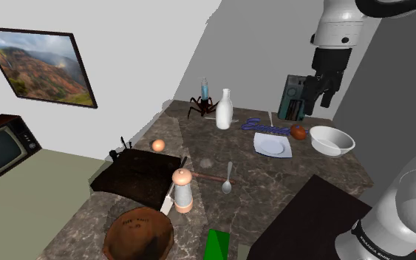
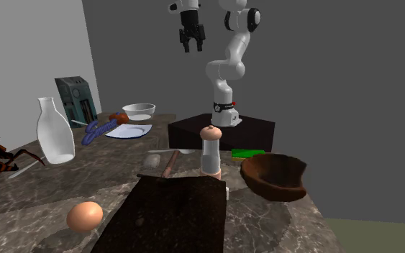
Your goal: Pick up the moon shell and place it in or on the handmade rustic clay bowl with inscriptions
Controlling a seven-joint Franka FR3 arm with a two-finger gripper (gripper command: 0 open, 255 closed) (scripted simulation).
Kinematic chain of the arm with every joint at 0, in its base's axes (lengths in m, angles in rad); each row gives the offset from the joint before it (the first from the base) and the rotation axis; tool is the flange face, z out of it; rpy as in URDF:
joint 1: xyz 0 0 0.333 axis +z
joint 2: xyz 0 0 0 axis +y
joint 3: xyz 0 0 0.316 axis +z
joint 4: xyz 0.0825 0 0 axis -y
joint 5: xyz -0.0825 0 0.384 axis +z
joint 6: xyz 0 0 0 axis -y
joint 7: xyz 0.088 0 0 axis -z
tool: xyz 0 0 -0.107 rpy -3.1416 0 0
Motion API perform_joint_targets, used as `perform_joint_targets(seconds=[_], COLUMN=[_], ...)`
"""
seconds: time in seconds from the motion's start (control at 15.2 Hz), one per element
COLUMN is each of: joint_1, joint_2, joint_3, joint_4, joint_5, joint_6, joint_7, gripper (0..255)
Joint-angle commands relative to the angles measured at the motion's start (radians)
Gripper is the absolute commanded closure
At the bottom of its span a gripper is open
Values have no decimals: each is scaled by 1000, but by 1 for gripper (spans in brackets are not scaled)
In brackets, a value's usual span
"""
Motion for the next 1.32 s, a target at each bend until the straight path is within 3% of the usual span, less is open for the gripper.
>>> perform_joint_targets(seconds=[0.0, 0.66, 1.25], joint_1=[0, 7, 13], joint_2=[0, 217, 519], joint_3=[0, 47, 84], joint_4=[0, -120, -97], joint_5=[0, 49, 75], joint_6=[0, 378, 695], joint_7=[0, 47, 84], gripper=[0, 0, 0])
